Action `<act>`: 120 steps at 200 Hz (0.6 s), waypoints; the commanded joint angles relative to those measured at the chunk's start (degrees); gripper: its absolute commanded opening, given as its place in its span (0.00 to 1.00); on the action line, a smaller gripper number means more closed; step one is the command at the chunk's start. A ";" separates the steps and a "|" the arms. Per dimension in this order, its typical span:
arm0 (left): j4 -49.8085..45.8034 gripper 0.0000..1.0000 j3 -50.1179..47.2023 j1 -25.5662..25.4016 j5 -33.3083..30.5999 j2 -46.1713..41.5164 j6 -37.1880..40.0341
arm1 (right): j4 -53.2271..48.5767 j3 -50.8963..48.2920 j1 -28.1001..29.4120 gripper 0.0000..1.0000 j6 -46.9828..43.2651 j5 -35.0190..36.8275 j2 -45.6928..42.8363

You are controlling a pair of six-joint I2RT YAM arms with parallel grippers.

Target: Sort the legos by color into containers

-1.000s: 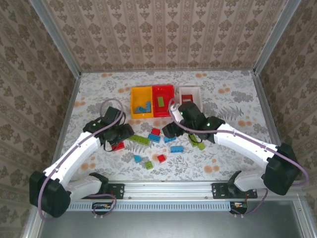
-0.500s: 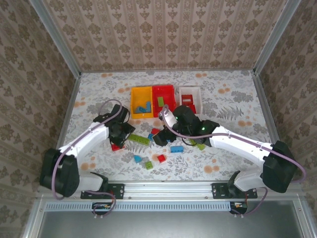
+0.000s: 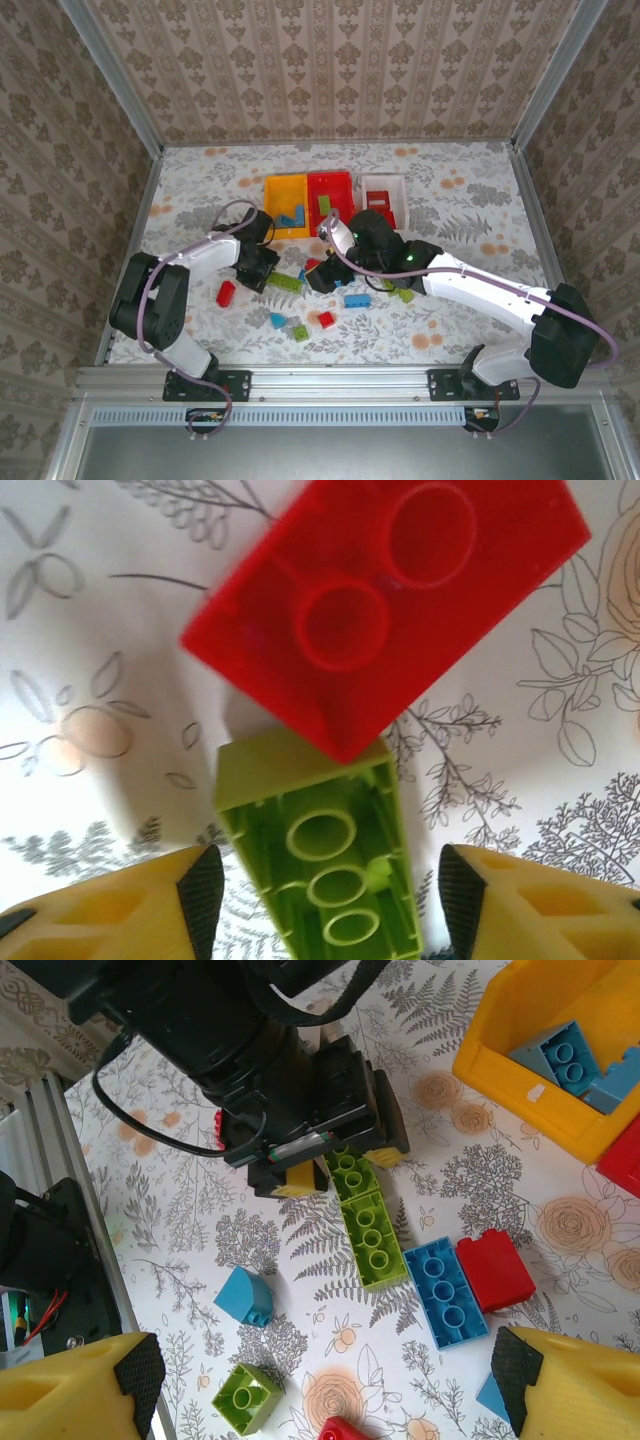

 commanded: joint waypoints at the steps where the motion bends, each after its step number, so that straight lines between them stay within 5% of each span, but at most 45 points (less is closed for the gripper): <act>1: 1.00 0.47 1.05 -0.17 0.45 1.01 -0.06 | 0.34 0.04 0.33 0.88 0.32 0.12 -0.83; 58: -1.71 0.18 4.17 -2.57 -2.86 -2.75 4.33 | -0.11 0.81 -0.19 0.88 0.80 2.88 -0.76; 120: -6.51 0.17 31.24 -11.11 -6.02 3.10 33.65 | 4.46 -0.83 -11.78 0.87 13.40 9.32 -7.34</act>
